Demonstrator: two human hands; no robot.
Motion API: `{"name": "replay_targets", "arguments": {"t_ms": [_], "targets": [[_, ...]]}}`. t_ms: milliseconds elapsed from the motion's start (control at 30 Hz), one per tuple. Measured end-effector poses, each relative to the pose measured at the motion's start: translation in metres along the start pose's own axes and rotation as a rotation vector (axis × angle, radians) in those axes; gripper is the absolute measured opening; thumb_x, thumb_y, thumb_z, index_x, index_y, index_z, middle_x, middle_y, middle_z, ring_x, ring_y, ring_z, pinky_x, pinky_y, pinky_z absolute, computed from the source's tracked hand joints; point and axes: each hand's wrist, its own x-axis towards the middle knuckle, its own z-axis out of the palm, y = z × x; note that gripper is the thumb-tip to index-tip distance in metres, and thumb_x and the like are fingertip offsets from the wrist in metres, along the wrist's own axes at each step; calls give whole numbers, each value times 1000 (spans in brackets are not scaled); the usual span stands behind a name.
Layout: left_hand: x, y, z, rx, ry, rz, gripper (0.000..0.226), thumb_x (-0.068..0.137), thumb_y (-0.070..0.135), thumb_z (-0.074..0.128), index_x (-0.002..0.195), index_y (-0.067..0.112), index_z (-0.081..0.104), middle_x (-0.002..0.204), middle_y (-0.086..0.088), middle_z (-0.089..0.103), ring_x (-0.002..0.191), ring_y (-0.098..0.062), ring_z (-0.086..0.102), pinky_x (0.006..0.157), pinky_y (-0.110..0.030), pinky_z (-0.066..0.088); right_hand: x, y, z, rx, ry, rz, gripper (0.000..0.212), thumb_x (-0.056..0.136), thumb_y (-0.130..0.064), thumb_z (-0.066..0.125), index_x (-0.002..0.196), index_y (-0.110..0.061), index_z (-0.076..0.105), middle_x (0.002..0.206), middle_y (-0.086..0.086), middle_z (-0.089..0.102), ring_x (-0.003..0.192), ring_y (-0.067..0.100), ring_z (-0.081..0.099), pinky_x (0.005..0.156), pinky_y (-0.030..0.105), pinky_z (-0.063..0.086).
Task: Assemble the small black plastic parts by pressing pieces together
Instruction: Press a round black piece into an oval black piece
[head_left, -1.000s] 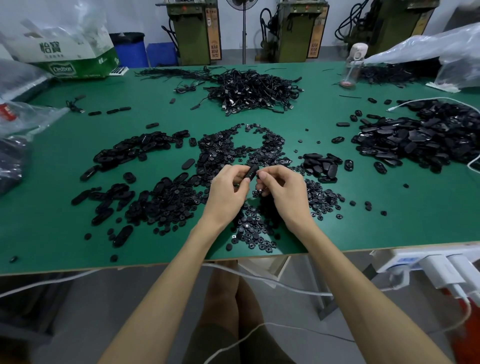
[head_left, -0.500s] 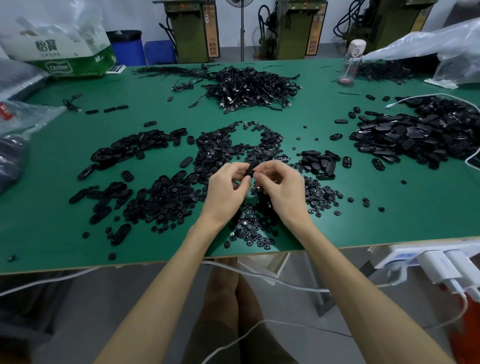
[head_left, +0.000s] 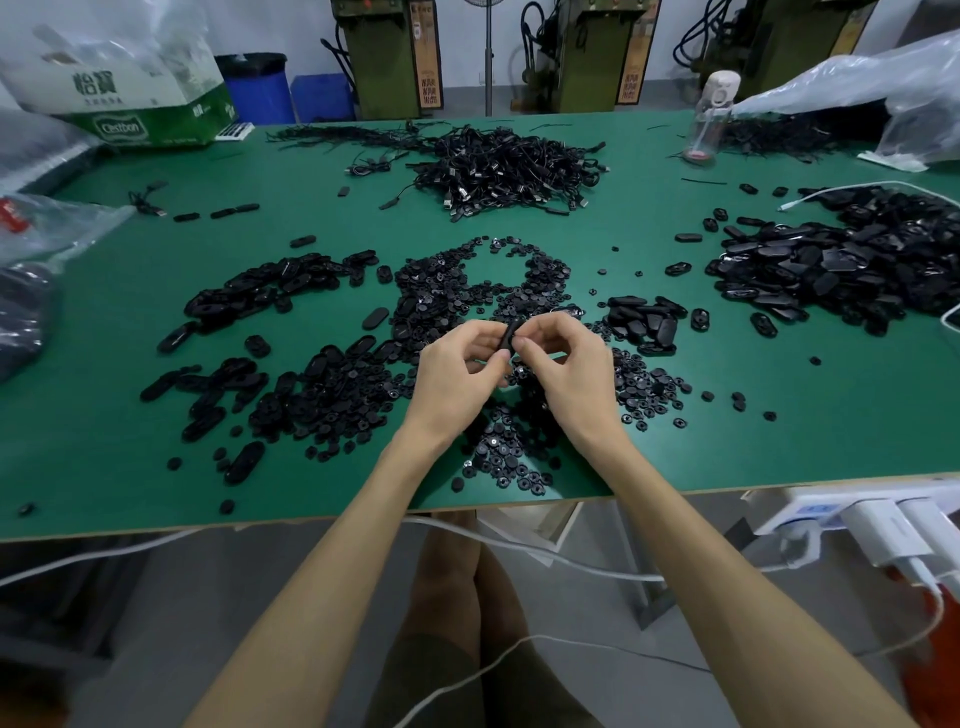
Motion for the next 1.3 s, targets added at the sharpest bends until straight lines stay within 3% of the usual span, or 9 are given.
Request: {"name": "replay_targets", "arguments": {"t_ms": [267,433,600,933,1067,1133,1300], "targets": [[-1,3,-1,-42,-15,-14,27,95,1,69,122,4,67,102,-9,74,89,-20,75,75,-22,60,-1,0,0,19,4,-6,9,90,-8,75,92,-16,70,83,-4,69,78,9,63,75,22,51],[0,2,0,-32,-8,-35,27,96,4,70,123,2,68,100,-8,75,87,-20,75,78,-32,63,-1,0,0,9,8,-11,8,91,-9,75,94,-16,71,84,-4,69,79,9,62,75,23,51],[0,2,0,-20,6,-25,27,97,6,69,123,3,68,101,-9,75,88,-20,75,76,-33,64,-2,-1,1,-32,17,-50,8,92,-8,74,96,-15,73,89,-3,70,86,9,65,80,26,53],[1,1,-1,-64,18,-49,18,97,7,69,115,6,69,94,-9,75,77,-17,75,68,-25,61,-3,-1,4,-109,15,-140,4,94,-6,71,92,-9,72,92,-1,67,82,12,64,75,27,52],[1,1,-3,-99,72,-66,11,98,9,68,110,9,68,92,-7,73,73,-12,71,62,-20,56,-3,-2,4,-79,-39,-126,16,96,-3,66,102,-11,79,100,0,67,85,15,65,73,23,51],[1,1,-2,-61,79,-62,9,99,11,67,108,12,67,91,-4,72,79,-16,70,64,-24,57,-2,-1,3,-27,-15,-72,18,97,-6,64,106,-16,77,102,-3,69,88,12,66,75,25,53],[-1,1,2,162,-2,108,7,97,11,68,103,15,67,93,8,64,82,5,58,73,-7,43,1,0,-2,76,7,42,15,97,-13,69,111,-18,73,94,-6,73,84,11,69,80,30,57]]}}
